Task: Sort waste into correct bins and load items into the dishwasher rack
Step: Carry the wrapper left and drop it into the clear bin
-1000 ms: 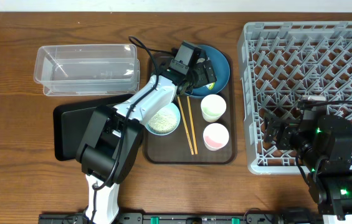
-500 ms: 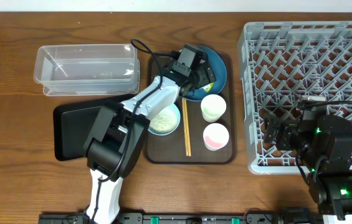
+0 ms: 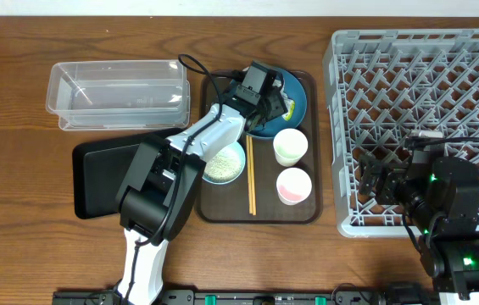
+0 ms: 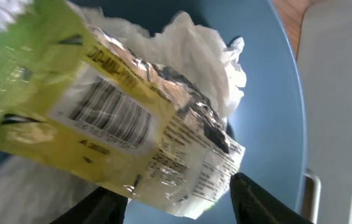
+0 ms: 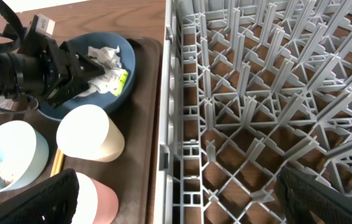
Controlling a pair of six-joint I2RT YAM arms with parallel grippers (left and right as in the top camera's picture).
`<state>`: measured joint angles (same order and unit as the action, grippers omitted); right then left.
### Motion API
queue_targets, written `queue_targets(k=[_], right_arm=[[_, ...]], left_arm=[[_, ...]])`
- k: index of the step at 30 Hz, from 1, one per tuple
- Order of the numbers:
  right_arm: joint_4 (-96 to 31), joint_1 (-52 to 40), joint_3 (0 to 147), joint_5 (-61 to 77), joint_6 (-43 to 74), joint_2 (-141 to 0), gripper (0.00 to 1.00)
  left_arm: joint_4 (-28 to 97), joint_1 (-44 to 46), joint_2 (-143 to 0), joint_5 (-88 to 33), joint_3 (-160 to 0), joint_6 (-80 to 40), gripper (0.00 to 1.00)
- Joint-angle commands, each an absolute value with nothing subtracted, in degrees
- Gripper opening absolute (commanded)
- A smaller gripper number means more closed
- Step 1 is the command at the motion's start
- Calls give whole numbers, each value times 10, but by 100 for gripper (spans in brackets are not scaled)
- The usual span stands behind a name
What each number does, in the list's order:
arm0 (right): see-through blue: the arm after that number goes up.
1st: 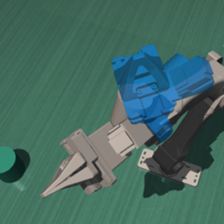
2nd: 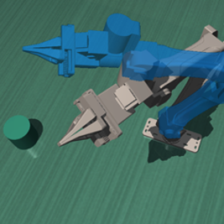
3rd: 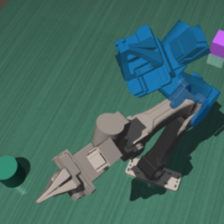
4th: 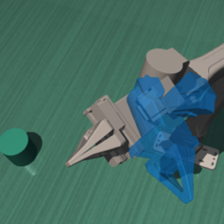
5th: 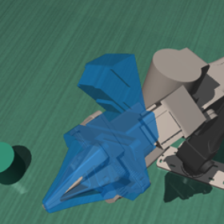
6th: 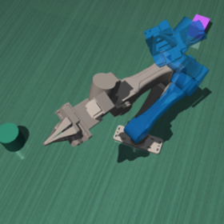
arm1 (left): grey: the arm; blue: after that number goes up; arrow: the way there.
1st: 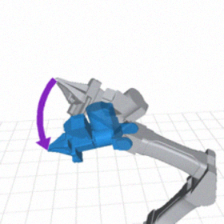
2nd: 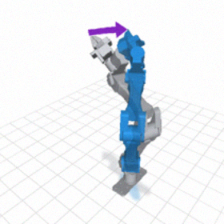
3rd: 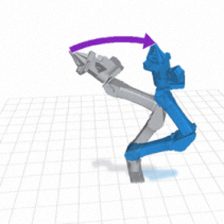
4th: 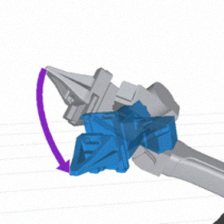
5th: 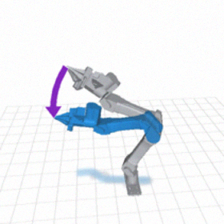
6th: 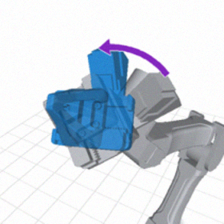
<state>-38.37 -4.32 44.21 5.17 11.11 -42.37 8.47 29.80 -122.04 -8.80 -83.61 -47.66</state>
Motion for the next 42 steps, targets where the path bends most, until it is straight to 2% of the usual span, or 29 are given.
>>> queue_targets(k=[1,15,28,42], right_arm=[[-385,-48,454,54,107,-424,99],[-385,-48,454,54,107,-424,99],[-386,-48,454,54,107,-424,99],[-387,-48,454,54,107,-424,99]], left_arm=[[81,299,-1225,-59,-849,-473,56],[55,299,-1242,-29,-849,-473,54],[50,299,-1241,-31,-849,-467,6],[147,295,-1115,-40,-849,-333,6]])
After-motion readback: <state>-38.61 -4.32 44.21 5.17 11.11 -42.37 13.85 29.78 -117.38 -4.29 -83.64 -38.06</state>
